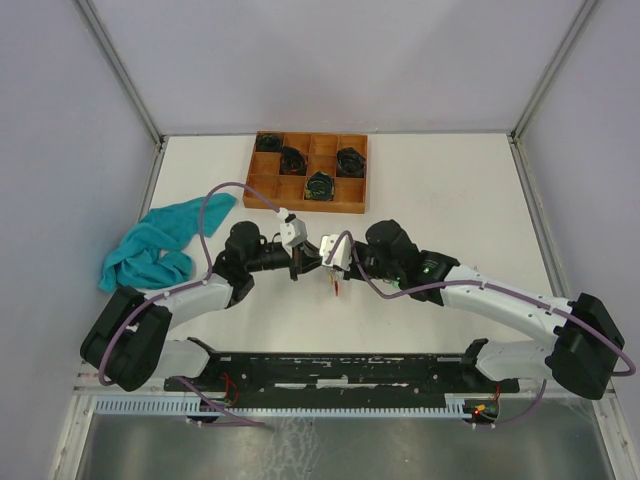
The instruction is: Put the keys on the keyring
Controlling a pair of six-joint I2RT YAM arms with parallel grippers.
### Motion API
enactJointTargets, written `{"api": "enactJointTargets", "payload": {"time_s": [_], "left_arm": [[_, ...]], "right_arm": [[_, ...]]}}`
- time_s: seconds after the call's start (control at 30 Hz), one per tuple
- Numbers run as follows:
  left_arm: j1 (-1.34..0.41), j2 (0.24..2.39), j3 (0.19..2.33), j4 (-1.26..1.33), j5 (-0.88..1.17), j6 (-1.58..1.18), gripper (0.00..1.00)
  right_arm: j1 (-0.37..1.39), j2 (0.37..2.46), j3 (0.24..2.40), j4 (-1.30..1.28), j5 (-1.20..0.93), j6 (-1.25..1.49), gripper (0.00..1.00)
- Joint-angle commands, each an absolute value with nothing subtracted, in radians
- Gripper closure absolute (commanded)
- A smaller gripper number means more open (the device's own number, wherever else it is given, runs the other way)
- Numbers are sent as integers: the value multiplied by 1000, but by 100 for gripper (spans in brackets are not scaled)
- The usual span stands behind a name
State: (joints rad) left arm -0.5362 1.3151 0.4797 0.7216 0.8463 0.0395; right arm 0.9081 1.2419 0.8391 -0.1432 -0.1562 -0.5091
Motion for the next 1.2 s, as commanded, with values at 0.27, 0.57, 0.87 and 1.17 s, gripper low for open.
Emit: {"api": "enactJointTargets", "payload": {"time_s": [0.27,0.57,0.87,1.17], "left_arm": [[-533,1284,475,828,852,-12,97],[-533,1289,449,904,823,-56,97],[-532,1284,466,823,848,11,71],[-532,1288,510,712,930,81,58]], "right_arm": [[912,1253,856,-110,-187,-488,99],[914,1281,880,-133,-212,-485,99],[912,1227,963,-280,-114,-604,99],[913,1271,1065,-387,-183,-647,99]]}}
